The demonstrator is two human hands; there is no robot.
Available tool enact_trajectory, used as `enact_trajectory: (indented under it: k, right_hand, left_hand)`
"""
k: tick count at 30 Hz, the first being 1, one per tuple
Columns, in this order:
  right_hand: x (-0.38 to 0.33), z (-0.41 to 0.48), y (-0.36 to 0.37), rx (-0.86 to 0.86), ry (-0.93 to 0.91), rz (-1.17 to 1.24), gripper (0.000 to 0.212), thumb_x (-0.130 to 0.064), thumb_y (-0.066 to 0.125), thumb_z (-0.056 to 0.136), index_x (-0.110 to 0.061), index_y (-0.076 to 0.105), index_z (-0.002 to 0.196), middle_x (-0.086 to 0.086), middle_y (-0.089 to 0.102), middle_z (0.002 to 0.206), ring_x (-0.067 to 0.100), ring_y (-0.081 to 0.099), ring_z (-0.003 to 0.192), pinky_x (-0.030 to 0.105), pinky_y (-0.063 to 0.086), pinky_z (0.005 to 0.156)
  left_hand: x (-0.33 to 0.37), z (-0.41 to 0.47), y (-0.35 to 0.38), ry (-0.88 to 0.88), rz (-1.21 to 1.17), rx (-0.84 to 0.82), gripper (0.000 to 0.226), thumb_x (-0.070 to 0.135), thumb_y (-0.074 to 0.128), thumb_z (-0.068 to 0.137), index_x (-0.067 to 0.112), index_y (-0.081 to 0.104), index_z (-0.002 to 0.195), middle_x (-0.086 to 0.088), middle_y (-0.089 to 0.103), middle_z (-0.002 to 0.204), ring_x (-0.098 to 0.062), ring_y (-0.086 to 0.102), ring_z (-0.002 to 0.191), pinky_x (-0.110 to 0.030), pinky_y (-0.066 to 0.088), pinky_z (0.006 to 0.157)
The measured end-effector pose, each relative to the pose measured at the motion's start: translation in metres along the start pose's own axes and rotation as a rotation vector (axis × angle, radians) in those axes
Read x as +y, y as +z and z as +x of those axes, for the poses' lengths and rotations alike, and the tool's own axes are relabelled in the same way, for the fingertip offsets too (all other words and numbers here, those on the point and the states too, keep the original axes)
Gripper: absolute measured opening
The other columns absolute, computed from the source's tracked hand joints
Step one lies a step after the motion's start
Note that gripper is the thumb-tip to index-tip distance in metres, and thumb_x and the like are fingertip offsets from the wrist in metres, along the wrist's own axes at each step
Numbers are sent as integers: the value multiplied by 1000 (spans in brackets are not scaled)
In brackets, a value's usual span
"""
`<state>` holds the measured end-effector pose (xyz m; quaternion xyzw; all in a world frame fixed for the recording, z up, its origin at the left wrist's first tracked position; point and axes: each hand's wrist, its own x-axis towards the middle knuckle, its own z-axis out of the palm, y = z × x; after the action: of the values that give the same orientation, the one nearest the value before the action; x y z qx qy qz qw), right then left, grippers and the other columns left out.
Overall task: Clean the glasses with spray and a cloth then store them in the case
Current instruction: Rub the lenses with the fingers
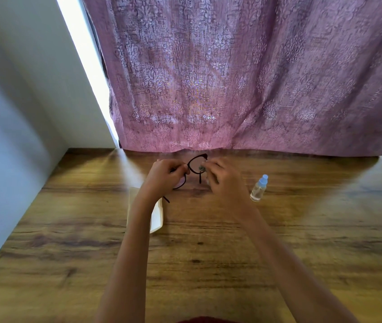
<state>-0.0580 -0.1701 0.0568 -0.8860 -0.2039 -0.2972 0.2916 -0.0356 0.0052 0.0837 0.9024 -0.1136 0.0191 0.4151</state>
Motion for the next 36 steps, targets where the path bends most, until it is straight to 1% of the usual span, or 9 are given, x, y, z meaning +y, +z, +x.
enact_trajectory:
  k: [2,4,7,13,17,21,24,30,36]
  right_hand:
    - [-4,-5,2,-8,-23,6,23,10,70,77,2,72,98,12,70,91,27,64,86,35,53,78]
    - [-10,-5,4,-10,-46,27,24,10,70,77,2,72,99,11,70,89,28,64,84,33,51,78]
    - [-12,6,5,19,-60,47,21,9,69,77,4,70,97,14,69,87,31,64,82,37,53,75]
    - [1,8,5,81,37,39,12,1,68,83,3,71,95,12,67,88,25,62,83,33,51,75]
    - [-4,-7,9,58,17,48,14,1,69,83,-4,69,96,7,66,87,22,60,82,34,52,74]
    - [-14,-3,9,37,64,137,18,-6,65,88,-7,61,105,6,63,93,21,61,88,39,53,76]
    - [-12,7,5,70,97,171,19,-3,65,87,-6,58,104,4,63,93,22,62,86,42,54,75]
    - [1,0,1,87,153,155,20,-2,66,85,-8,58,103,3,63,94,17,64,90,34,54,78]
    - [-11,-2,9,50,58,144,24,-4,68,85,-6,60,107,4,64,92,19,63,89,39,53,78]
  left_hand:
    - [1,-1,2,-9,2,-10,21,19,57,92,16,73,79,-8,69,71,-19,56,68,-28,40,76]
    - [4,-2,6,6,25,-27,21,18,56,93,12,74,86,-2,70,73,-19,61,77,-41,39,100]
    - [8,-3,9,35,29,-28,20,16,56,93,10,75,90,-5,74,85,-21,66,90,-51,33,108]
    - [2,-3,5,37,-15,33,21,18,58,92,16,73,78,-1,67,69,-1,51,58,-57,32,106]
    - [-2,-3,5,31,-26,38,21,17,57,93,15,74,80,-1,70,73,-2,55,64,-56,33,107]
    - [2,-5,8,72,16,20,20,15,56,93,11,75,88,-2,74,85,-19,65,86,-37,32,106]
    - [3,-6,8,99,37,21,20,14,56,92,12,74,83,4,70,76,-12,60,77,-42,33,105]
    - [-4,-5,2,17,-18,51,20,18,57,92,16,73,80,-4,72,78,-18,63,78,-29,45,72]
    - [0,-5,8,70,20,19,18,14,58,91,12,74,83,-4,73,81,-17,63,78,-30,46,73]
